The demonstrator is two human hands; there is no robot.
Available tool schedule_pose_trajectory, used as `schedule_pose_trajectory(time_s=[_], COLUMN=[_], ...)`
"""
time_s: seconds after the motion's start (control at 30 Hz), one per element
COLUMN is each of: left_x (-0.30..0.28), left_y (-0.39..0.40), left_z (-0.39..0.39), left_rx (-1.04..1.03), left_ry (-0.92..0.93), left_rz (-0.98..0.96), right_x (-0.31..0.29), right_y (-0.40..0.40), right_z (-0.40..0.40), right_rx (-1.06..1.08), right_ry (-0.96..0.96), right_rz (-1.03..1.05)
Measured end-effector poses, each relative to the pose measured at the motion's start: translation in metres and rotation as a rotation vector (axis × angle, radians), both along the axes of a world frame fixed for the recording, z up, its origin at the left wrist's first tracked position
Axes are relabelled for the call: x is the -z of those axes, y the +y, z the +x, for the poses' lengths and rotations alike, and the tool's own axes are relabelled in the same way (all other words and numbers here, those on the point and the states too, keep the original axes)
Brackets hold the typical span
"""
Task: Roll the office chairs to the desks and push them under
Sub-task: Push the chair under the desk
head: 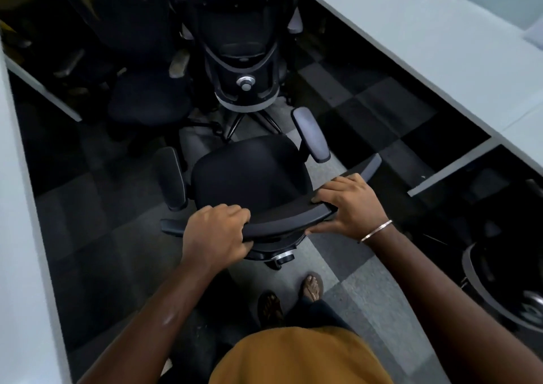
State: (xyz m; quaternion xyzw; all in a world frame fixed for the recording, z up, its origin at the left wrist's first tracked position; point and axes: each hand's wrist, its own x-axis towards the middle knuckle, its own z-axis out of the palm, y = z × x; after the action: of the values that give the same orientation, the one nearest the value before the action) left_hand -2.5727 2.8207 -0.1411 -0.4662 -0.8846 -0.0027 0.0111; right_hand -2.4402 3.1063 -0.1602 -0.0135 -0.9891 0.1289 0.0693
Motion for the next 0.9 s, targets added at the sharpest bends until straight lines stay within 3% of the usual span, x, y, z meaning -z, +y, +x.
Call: schedule_pose_trajectory(time_s=[0.4, 0.6, 0.8, 0.9], left_x=[-0.006, -0.016, -0.044, -0.047], left_y=[0.012, 0.012, 0.028, 0.038], left_z=[0.027, 0.019, 0.009, 0.01], left_rx=[0.163, 0.246, 0.222, 0.201], left_ry=[-0.011, -0.081, -0.459, -0.642], left_rz=[-0.033, -0.069, -0.306, -0.27], right_x=[0.004, -0.005, -0.029, -0.043], right_y=[-0.015, -0.041, -0.036, -0.017], right_z=[0.077, 0.11, 0.138, 0.148], right_rx=[0.128, 0.204, 0.179, 0.164], right_ry=[0.119, 0.123, -0.111, -0.238], right_rz=[-0.022, -0.127, -0.306, -0.444])
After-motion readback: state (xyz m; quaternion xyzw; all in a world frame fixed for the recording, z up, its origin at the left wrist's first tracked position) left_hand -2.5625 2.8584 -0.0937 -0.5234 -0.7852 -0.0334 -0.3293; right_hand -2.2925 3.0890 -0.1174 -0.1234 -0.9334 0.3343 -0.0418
